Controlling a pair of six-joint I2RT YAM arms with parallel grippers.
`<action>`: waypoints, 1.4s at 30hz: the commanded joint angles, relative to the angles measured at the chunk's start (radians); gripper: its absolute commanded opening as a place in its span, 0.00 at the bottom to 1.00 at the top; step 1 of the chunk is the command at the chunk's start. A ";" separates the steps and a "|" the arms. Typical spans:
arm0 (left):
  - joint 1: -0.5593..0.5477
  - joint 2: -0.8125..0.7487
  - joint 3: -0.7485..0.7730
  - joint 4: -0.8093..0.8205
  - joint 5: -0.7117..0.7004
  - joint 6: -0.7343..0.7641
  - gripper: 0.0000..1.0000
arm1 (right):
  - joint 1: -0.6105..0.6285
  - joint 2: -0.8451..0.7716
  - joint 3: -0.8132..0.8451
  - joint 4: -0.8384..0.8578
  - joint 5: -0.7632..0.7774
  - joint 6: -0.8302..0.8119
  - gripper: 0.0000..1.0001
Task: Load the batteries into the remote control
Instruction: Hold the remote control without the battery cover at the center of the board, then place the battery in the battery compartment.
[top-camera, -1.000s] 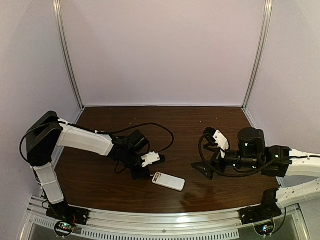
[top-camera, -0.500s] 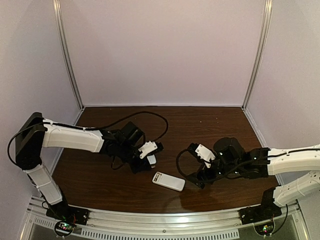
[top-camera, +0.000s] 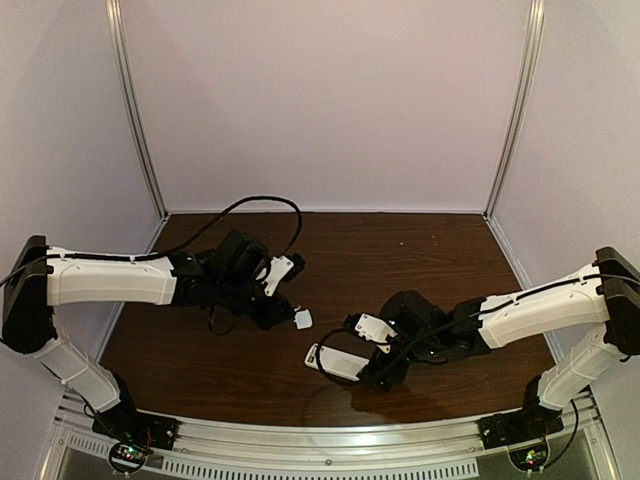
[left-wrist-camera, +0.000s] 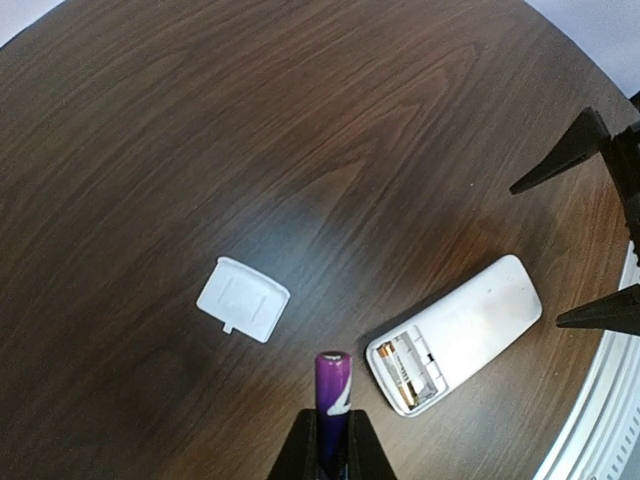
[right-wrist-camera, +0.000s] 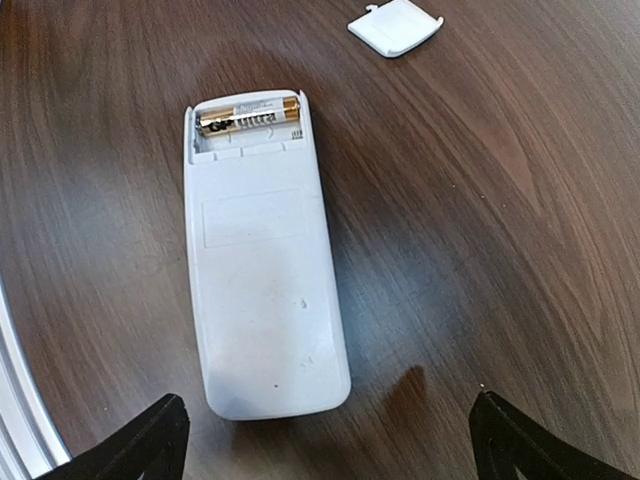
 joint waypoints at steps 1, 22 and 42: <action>0.005 0.007 0.008 -0.031 -0.063 -0.095 0.00 | 0.007 0.083 0.045 0.005 -0.018 -0.046 1.00; -0.004 0.022 -0.073 0.021 0.123 -0.203 0.00 | 0.012 0.200 0.070 0.056 -0.090 -0.089 0.70; -0.072 0.168 0.005 -0.004 0.207 -0.345 0.00 | 0.032 0.165 0.049 0.118 -0.053 -0.006 0.52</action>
